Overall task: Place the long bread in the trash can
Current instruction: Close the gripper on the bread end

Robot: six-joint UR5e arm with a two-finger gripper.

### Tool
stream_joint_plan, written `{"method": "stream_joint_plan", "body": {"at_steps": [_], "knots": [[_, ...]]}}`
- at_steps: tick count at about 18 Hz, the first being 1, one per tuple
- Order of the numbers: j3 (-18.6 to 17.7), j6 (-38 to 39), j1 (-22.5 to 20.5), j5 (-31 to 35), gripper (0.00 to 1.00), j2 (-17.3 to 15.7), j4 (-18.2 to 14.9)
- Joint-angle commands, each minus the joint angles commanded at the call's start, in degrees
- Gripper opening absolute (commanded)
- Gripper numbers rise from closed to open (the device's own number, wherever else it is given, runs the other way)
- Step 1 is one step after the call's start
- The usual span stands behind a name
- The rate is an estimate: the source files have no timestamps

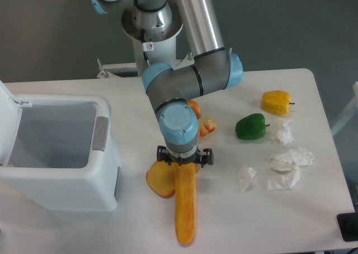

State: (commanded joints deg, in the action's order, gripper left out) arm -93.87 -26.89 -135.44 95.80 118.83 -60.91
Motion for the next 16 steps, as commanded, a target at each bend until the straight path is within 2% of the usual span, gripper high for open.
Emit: {"method": "stream_joint_plan", "body": {"at_steps": [3,6,16], "knots": [[-1.93,-0.17,-0.09,0.18,0.99,-0.70,-0.88],[-2.46,-0.88,0.17,0.35,0.99,-0.62,-2.02],[-3.08,-2.20,0.17,0.00,1.00,-0.79,-2.37]]}}
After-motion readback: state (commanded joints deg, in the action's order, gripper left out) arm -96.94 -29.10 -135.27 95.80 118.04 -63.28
